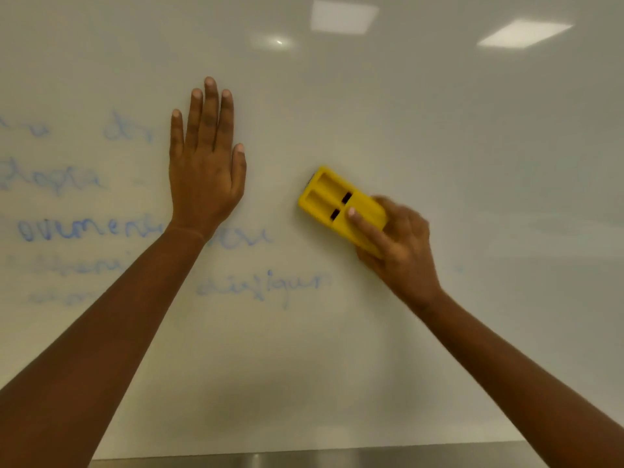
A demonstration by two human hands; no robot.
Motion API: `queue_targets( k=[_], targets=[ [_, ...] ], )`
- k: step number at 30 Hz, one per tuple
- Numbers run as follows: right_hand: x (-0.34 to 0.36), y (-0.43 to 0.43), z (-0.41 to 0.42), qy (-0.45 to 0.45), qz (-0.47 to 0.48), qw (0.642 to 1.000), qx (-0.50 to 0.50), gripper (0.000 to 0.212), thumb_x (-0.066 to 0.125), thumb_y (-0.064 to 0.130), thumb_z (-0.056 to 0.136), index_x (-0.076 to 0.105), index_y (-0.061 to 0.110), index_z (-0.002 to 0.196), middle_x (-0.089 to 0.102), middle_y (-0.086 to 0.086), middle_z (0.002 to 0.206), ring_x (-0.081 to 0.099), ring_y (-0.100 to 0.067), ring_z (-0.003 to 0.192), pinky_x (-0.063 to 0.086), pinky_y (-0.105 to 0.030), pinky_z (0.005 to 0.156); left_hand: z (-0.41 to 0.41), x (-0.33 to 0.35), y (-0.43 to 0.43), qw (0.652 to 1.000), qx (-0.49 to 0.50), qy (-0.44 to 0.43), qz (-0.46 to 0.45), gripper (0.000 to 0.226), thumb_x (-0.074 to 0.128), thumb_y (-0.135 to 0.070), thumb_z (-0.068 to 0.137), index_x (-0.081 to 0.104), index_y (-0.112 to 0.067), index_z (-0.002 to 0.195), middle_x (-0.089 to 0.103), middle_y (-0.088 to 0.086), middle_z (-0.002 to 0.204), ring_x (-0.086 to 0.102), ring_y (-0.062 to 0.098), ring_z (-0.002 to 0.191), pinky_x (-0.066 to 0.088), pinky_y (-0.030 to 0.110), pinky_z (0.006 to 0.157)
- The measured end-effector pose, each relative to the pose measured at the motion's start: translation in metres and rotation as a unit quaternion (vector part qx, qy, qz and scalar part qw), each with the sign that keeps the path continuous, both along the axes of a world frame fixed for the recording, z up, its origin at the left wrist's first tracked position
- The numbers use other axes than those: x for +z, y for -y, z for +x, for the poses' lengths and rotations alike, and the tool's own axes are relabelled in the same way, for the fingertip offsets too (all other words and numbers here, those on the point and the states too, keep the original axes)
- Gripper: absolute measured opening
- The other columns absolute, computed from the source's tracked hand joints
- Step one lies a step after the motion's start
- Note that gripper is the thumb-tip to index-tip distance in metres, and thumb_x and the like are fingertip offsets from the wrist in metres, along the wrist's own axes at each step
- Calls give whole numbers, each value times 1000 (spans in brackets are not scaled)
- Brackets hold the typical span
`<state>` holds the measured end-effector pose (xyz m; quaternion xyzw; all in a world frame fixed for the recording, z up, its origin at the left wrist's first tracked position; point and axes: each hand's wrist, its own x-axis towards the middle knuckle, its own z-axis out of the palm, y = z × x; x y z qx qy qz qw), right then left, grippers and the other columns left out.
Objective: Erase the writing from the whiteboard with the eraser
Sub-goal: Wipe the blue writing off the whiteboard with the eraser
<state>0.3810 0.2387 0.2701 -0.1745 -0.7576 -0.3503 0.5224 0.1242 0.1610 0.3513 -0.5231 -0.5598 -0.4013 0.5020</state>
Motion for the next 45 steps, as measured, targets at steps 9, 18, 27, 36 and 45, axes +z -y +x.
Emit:
queue_targets(
  k=[9, 18, 27, 36, 45],
  targets=[
    [-68, 1, 7, 273, 105, 956, -1, 36, 39, 19, 99, 49, 38, 127, 55, -8, 124, 55, -26, 100, 41, -36, 78, -16, -2, 11, 999, 0, -41, -27, 53, 26, -23, 96, 17, -2, 144, 18, 21, 151, 14, 30, 140, 6, 43, 114],
    [65, 13, -31, -33, 14, 999, 5, 46, 64, 20, 82, 52, 19, 126, 53, -21, 122, 41, -29, 101, 33, -38, 84, -31, 16, 16, 1000, 4, -21, -12, 54, 27, -22, 95, 16, 0, 143, 17, 23, 151, 13, 31, 140, 6, 44, 114],
    [-60, 31, -67, 190, 50, 979, 52, 34, 43, 23, 95, 53, 32, 126, 52, -11, 123, 49, -30, 95, 44, -34, 75, -37, 16, 14, 1000, -12, -19, -12, 54, 24, -22, 95, 16, 0, 143, 17, 22, 151, 13, 30, 140, 7, 44, 114],
    [-4, 31, -64, 250, 85, 964, 27, 29, 43, 26, 96, 61, 31, 118, 67, -11, 114, 66, -28, 89, 43, -33, 73, -44, 20, 22, 998, -19, -51, -23, 51, 28, -20, 96, 19, -3, 143, 20, 19, 151, 15, 29, 140, 8, 41, 114],
    [56, 42, -93, 10, -2, 1000, 26, 47, 68, 20, 75, 59, 20, 122, 60, -18, 120, 56, -35, 93, 41, -38, 79, -73, 38, 29, 1000, 12, -17, 7, 52, 25, -21, 96, 17, -1, 144, 17, 21, 151, 13, 28, 140, 6, 41, 114]
  ],
)
